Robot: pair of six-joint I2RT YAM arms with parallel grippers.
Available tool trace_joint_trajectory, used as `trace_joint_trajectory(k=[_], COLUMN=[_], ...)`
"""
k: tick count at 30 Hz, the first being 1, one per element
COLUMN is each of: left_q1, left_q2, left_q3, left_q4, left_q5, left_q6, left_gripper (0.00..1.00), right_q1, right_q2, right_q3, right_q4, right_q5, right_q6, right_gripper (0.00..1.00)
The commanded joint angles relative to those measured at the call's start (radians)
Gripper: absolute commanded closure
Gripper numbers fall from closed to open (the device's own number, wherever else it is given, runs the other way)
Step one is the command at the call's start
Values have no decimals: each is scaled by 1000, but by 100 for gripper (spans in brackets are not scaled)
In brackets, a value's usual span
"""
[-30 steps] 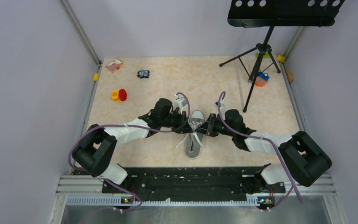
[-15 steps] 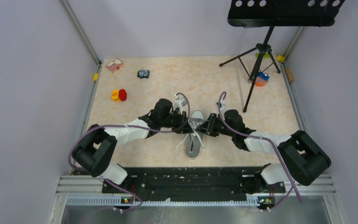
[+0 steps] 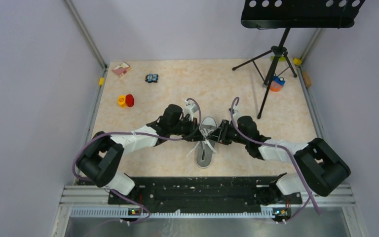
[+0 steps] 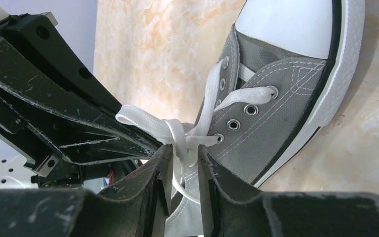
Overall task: Tie the shoes
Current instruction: Cross the shoelace with the shoelace.
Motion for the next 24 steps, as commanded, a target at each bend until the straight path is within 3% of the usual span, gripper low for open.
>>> trace_joint_trajectory(k=[1,5,24], left_q1=[-3,-3,-19], left_q2=[-27,-29,-25], left_q3=[13,14,-13], left_q4=[25,19,94], left_q5=[16,9,-109], left_q6=[14,14,-91], left_gripper=[100,100,100], right_q1=[-2,-2,8], right_q2=[7,0,-102], right_q3=[36,25,-5], right_q4=[38,40,-41], right_q5=[-28,-15,-12], right_q6=[-15,-8,-44], right_gripper=[74,100,100])
